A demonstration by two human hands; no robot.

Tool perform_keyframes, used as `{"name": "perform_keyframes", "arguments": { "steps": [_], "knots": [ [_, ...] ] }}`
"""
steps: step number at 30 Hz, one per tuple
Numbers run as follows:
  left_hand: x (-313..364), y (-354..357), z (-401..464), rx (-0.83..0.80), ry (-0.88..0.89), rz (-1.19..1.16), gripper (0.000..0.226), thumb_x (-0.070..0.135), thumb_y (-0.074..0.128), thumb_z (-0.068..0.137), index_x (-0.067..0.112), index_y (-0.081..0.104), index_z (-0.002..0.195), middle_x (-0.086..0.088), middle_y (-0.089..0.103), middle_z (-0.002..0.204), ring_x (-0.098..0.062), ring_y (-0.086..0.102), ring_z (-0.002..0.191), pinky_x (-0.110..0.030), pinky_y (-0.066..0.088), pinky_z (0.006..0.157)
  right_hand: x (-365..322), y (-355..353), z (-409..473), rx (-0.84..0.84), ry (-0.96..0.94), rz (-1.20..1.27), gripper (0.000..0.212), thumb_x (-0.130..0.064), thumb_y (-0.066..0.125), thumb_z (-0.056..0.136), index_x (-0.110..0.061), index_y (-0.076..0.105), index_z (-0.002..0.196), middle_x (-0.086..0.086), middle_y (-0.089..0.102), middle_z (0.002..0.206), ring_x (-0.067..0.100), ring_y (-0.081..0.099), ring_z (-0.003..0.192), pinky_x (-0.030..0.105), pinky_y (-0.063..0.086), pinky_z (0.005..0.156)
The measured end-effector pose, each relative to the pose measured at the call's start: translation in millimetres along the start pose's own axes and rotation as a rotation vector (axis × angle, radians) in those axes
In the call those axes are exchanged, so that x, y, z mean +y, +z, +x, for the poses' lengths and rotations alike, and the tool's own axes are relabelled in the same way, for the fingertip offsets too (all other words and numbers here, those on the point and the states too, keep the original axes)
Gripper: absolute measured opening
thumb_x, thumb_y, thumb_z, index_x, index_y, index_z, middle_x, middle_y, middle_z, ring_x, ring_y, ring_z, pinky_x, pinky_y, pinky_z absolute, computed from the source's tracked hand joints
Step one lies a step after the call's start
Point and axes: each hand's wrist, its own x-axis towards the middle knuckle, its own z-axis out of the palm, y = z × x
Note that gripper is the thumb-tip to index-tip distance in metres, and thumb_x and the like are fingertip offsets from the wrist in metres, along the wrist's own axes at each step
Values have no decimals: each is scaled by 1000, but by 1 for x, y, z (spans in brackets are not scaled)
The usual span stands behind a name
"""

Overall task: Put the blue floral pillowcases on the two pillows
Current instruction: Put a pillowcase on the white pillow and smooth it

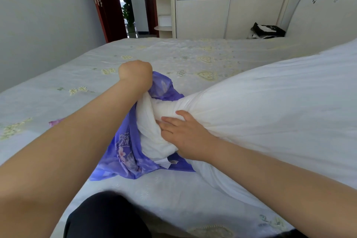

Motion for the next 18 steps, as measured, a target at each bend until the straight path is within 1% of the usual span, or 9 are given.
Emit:
{"name": "perform_keyframes", "arguments": {
  "steps": [2,4,6,8,10,13,15,16,18],
  "knots": [
    [18,-5,-4,93,74,-185,19,6,50,84,11,63,97,-12,58,104,-34,58,97,-33,36,67,-5,3,4,23,-32,39,53,-6,75,43,-13,67,94,5,63,123,21,58,117,46,41,96],
    [45,-14,-21,51,159,-459,11,11,52,82,19,58,78,-6,58,89,-31,57,89,-30,34,67,-6,3,8,29,-42,69,47,-4,71,45,-13,65,91,2,67,109,22,59,109,42,39,95],
    [71,-18,-45,10,272,-600,22,16,50,87,22,51,67,0,53,82,-25,49,81,-26,31,67,2,1,9,38,-7,101,41,-5,68,45,-13,67,85,0,69,93,25,61,97,39,36,93],
    [81,-12,-64,18,323,-655,23,15,46,90,19,47,67,-1,51,81,-26,46,80,-27,29,64,9,2,8,18,31,128,39,-6,65,48,-11,69,87,2,70,93,27,62,95,36,37,91],
    [74,0,-66,36,306,-687,14,17,46,91,15,53,79,-4,56,86,-28,51,86,-30,33,65,12,4,8,-13,43,146,36,-7,61,54,-10,69,90,3,70,96,28,61,97,38,42,90],
    [52,13,-56,112,221,-439,15,24,49,92,13,56,100,-9,60,103,-31,56,97,-31,36,68,15,7,11,-31,76,164,40,-14,70,52,-11,68,92,3,69,101,25,62,102,40,47,87],
    [37,16,-48,133,153,-202,26,31,52,93,12,55,110,-11,55,112,-30,53,105,-33,35,69,18,7,10,-81,103,153,49,-19,75,51,-11,66,99,4,66,116,22,58,115,43,46,93],
    [31,16,-45,120,127,-107,27,29,52,93,11,56,112,-11,52,114,-30,51,108,-33,36,70,19,5,9,-109,114,141,50,-19,74,53,-12,65,101,5,62,124,23,54,122,44,44,97],
    [24,15,-39,126,95,-17,22,15,51,90,10,60,110,-11,50,115,-30,47,108,-34,37,69,17,2,9,-147,133,139,47,-18,73,57,-13,63,103,3,56,133,29,43,132,44,38,99]
  ]
}}
